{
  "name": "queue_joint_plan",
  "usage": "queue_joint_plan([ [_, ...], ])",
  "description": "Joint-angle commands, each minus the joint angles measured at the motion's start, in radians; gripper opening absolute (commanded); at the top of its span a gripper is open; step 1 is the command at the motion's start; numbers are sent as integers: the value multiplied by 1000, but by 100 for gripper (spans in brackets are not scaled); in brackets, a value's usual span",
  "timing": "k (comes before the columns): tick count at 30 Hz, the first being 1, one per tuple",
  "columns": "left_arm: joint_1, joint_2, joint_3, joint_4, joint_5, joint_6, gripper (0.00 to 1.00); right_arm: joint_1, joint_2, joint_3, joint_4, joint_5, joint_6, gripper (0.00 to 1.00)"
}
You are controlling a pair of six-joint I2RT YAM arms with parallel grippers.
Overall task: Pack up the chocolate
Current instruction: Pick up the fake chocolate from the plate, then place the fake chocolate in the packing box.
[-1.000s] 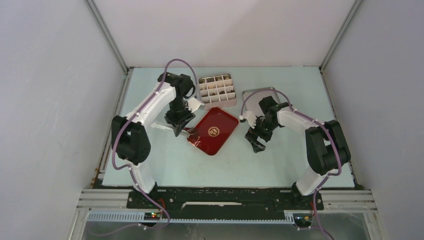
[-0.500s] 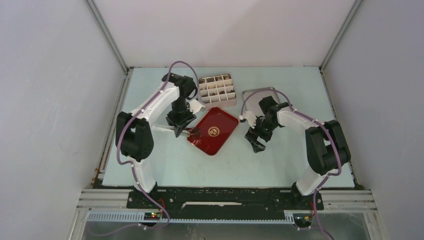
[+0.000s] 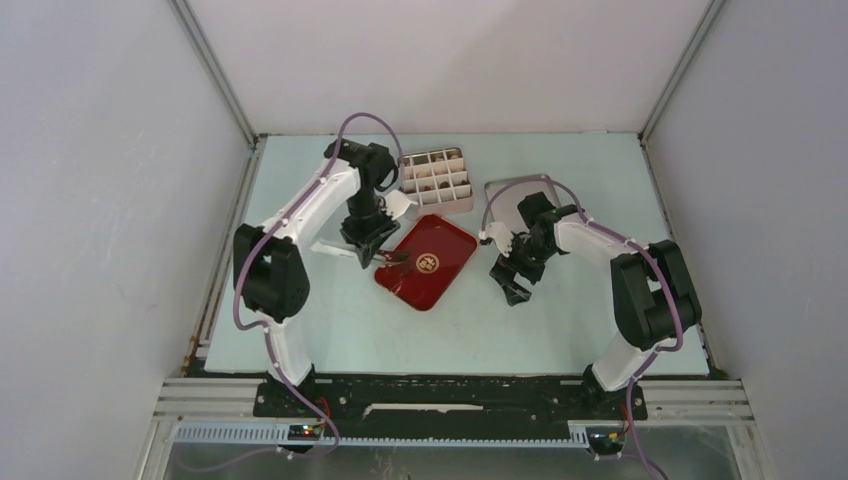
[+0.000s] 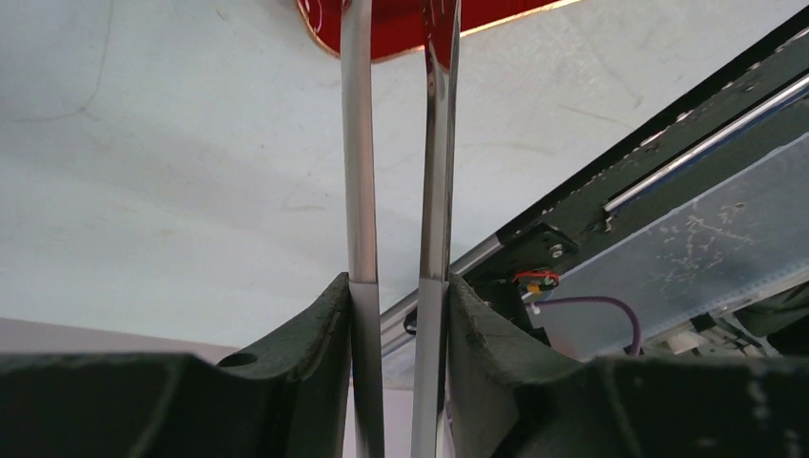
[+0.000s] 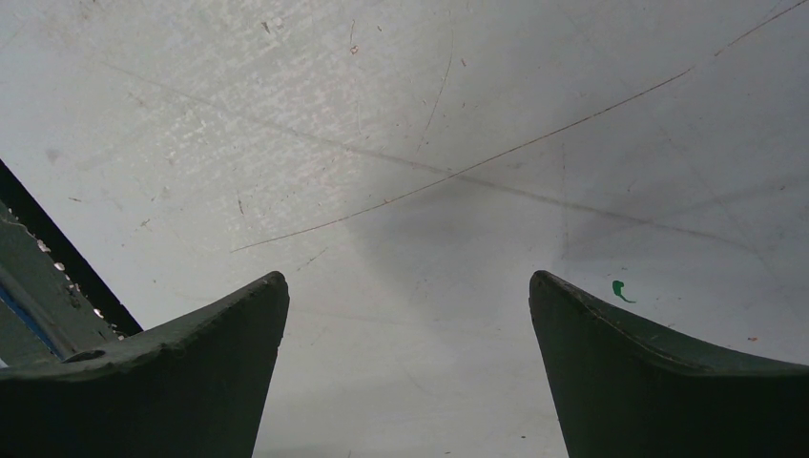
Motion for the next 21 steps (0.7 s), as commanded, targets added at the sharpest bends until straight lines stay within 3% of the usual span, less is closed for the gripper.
queue_joint_plan([
  [1, -6, 2, 87, -15, 96, 13, 10, -1, -21, 36, -6, -12, -13, 99],
  [10, -6, 50, 230, 1, 107, -13, 6, -2, -14, 36, -5, -9, -13, 100],
  [14, -3, 143, 443, -57, 98, -28, 6, -3, -14, 35, -6, -11, -13, 100],
  [21, -3, 272, 665, -21, 94, -85, 6, -6, -19, 36, -6, -8, -11, 100],
])
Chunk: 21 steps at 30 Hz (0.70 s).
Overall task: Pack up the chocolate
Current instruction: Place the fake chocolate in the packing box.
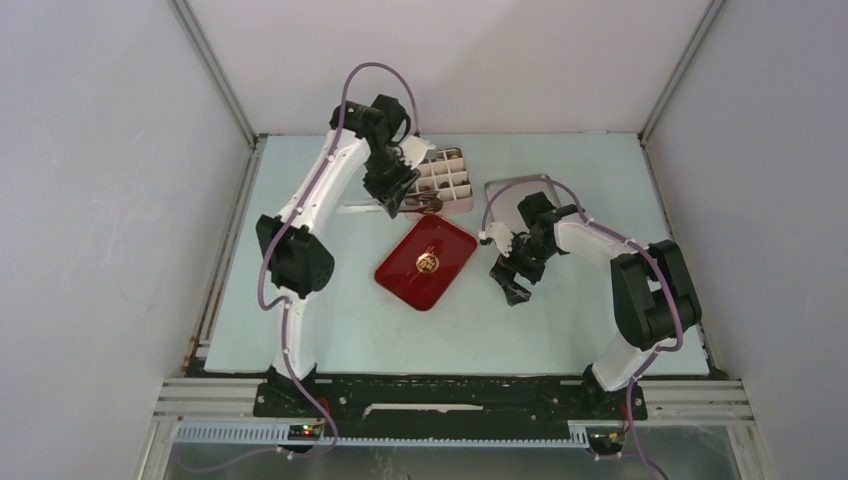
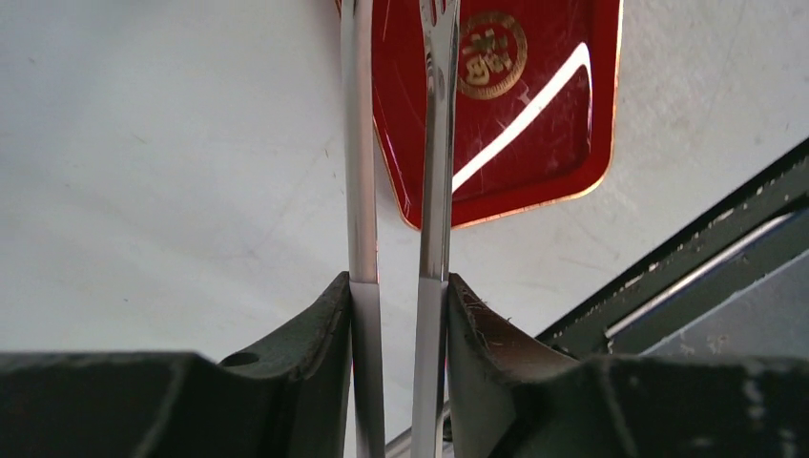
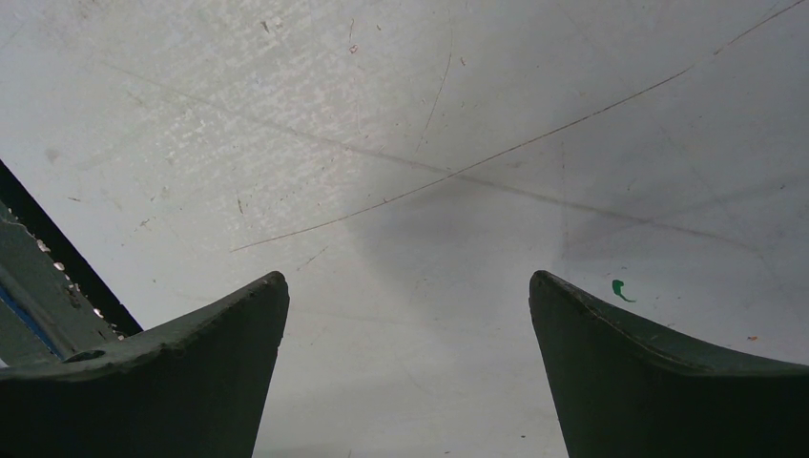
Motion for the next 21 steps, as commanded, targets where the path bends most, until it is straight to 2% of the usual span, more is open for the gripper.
queue_joint_plan([
  [1, -2, 43, 112, 32, 1, -60, 6, -7, -19, 35, -5, -9, -11, 100],
  [12, -1, 78, 107, 170, 14, -113, 6, -11, -15, 35, -6, -12, -11, 100],
  [21, -1, 113, 114, 194, 17, -128, 16, -14, -15, 35, -7, -11, -11, 100],
])
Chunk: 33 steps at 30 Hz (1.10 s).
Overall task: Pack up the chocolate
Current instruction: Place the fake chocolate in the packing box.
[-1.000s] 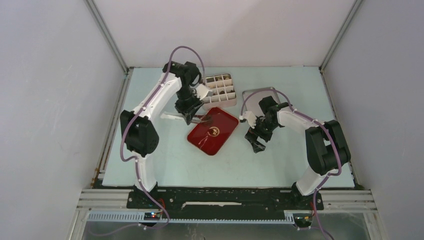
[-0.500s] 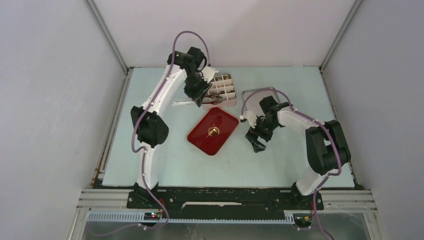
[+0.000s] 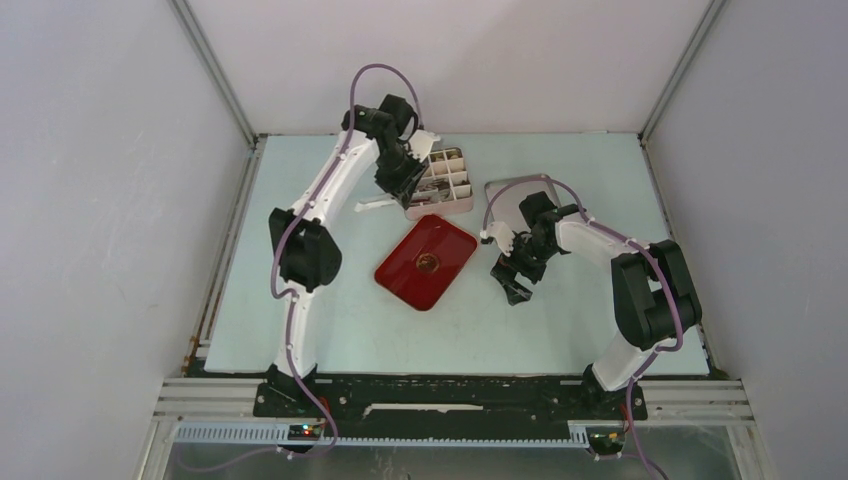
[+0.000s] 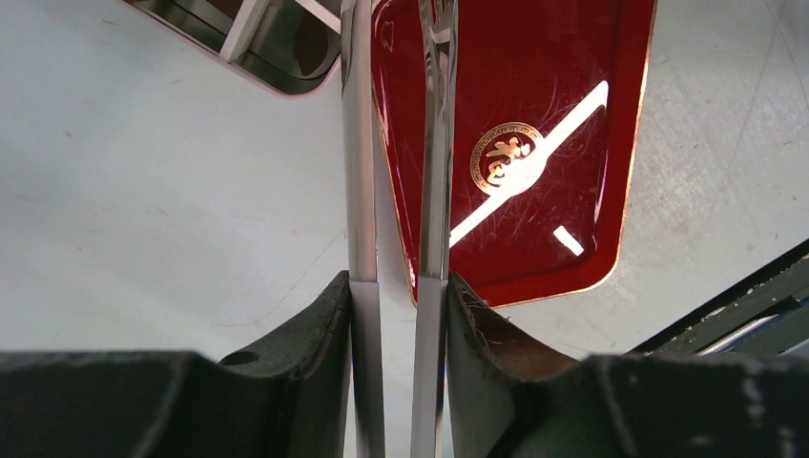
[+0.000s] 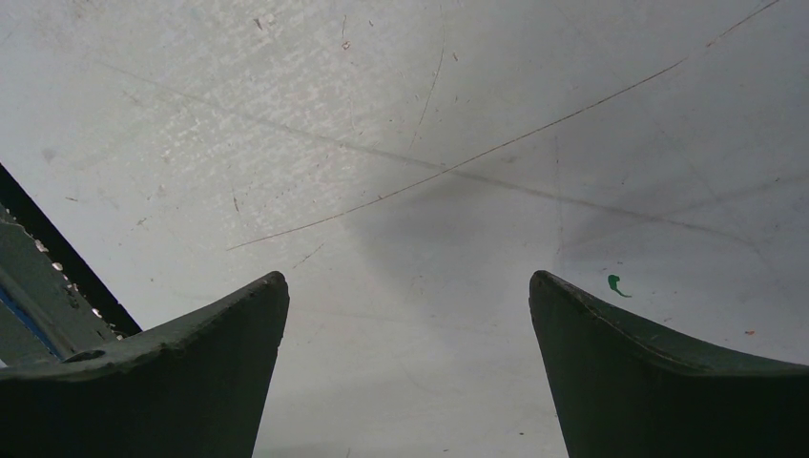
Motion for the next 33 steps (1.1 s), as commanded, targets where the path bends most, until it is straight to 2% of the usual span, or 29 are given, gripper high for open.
queue_joint_plan([
  [1, -1, 13, 59, 32, 16, -23, 16, -4, -14, 35, -6, -11, -11, 100],
  [4, -1, 15, 60, 37, 18, -26, 20, -4, -13, 35, -6, -12, -11, 100],
  [8, -2, 12, 58, 50, 12, -27, 33, -5, -13, 35, -8, -11, -11, 100],
  [11, -1, 1, 54, 61, 4, -27, 39, -4, -12, 35, -7, -11, -11, 100],
  [22, -2, -70, 15, 95, -4, -28, 46, -2, -8, 35, -5, -13, -10, 100],
  [26, -4, -91, -5, 103, 8, -31, 45, -1, -7, 34, -5, -13, -8, 99],
  [30, -3, -187, -125, 168, -22, -53, 43, 0, -6, 35, -5, -13, -8, 99],
  [33, 2, -298, -289, 224, -93, -48, 42, -3, -9, 34, -7, -15, -9, 99],
])
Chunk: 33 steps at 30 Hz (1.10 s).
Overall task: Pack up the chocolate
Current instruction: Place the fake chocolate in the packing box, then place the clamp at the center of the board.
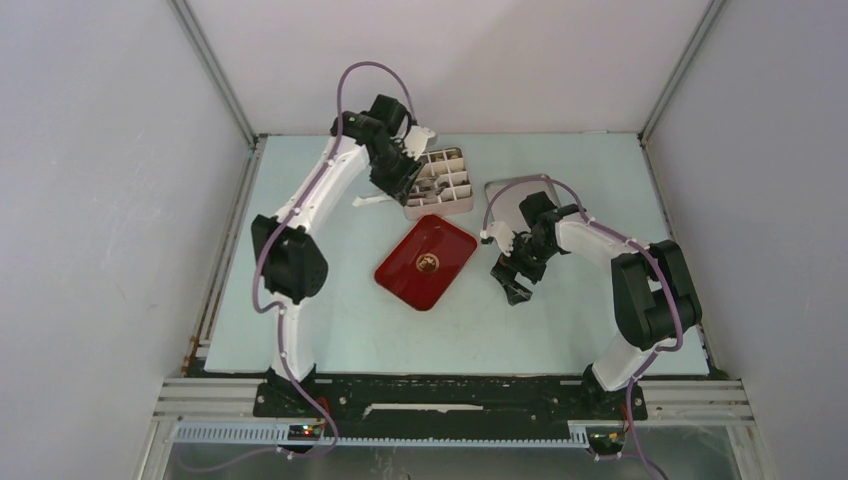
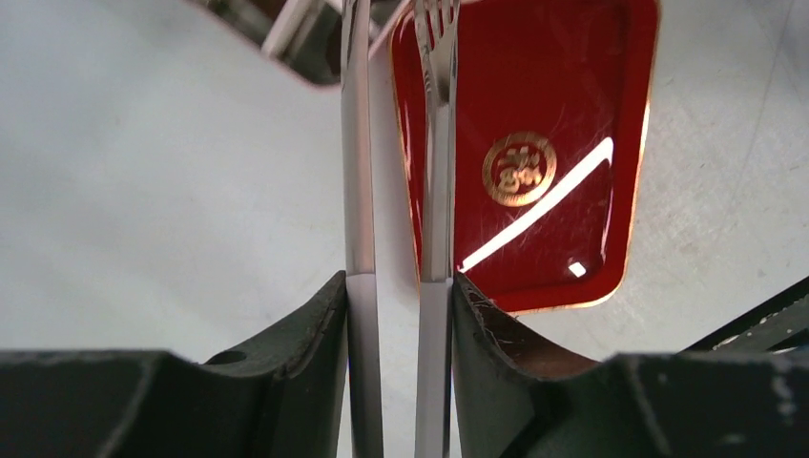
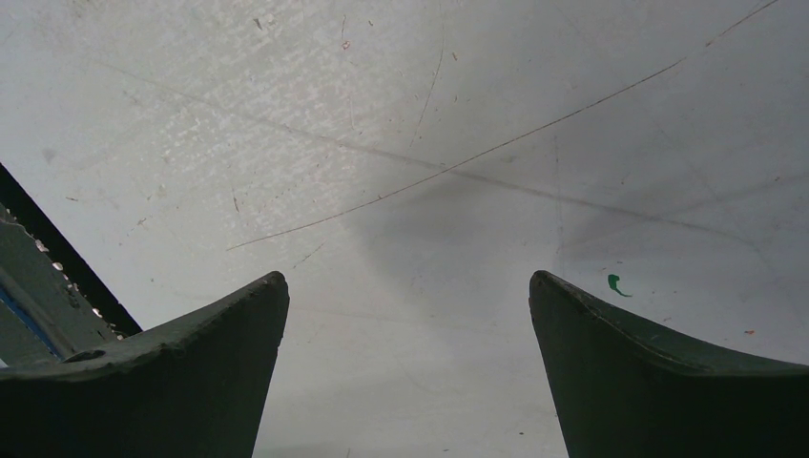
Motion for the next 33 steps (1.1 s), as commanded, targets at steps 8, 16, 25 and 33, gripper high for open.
queue_joint_plan([
  [8, 76, -473, -597, 214, -174, -4, 42, 8, 2, 34, -5, -24, -15, 100],
  [16, 246, -596, -822, 318, -113, -15, 42, 12, 7, 35, 7, -18, -4, 100],
  [25, 490, -545, -851, 359, 31, -102, 41, 17, 5, 34, 10, -6, -2, 100],
  [33, 509, -497, -877, 301, 41, -99, 44, 24, 15, 34, 8, -5, -6, 100],
])
